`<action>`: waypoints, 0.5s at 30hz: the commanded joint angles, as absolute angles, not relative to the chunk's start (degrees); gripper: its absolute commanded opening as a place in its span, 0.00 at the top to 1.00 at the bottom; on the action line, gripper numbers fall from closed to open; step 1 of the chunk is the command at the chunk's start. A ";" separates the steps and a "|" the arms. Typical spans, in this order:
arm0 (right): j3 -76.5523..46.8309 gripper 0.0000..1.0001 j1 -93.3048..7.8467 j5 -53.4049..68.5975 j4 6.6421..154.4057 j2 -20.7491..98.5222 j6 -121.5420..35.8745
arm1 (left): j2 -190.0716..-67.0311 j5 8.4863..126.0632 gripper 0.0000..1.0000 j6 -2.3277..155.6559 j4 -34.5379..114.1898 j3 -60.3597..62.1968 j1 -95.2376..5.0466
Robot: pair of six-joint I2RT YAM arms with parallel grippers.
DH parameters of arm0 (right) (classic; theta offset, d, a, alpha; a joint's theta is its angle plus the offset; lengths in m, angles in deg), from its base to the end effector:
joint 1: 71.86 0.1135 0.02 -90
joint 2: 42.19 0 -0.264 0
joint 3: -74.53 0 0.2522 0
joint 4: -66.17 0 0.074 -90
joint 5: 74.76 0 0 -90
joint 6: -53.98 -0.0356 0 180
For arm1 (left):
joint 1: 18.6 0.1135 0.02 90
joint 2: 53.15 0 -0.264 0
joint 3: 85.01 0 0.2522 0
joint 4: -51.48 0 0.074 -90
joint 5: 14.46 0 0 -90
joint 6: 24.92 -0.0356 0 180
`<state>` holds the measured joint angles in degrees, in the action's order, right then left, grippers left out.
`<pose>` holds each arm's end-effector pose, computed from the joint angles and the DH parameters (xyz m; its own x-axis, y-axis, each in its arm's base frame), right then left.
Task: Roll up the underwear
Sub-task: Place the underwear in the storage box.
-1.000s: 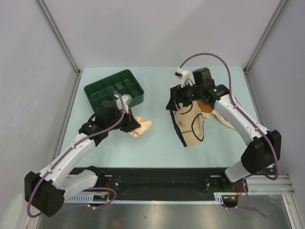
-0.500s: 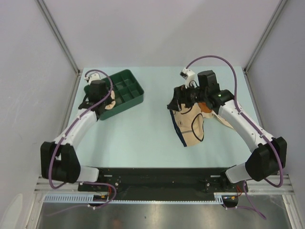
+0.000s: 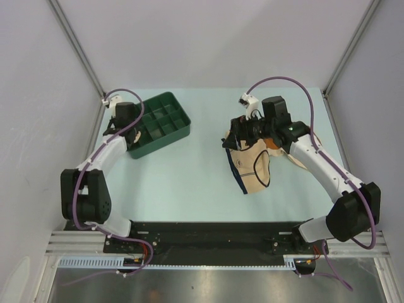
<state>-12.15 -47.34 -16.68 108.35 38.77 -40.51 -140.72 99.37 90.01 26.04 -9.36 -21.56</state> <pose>0.2772 0.1471 0.3374 -0.5969 -0.1992 -0.7772 -0.6946 0.6132 0.3762 0.3406 -0.0032 0.2605 -0.4343 -0.3636 -0.8241 -0.5034 0.8567 -0.1127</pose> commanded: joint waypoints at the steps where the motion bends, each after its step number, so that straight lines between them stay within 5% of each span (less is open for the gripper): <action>1: -12.09 0.11 -47.60 -17.11 106.38 36.47 -40.68 | -143.05 97.07 1.00 88.90 25.77 -7.09 -21.14; 15: -10.86 0.11 -47.69 -16.40 106.56 34.80 -40.85 | -142.27 99.97 1.00 87.76 21.99 -10.07 -21.14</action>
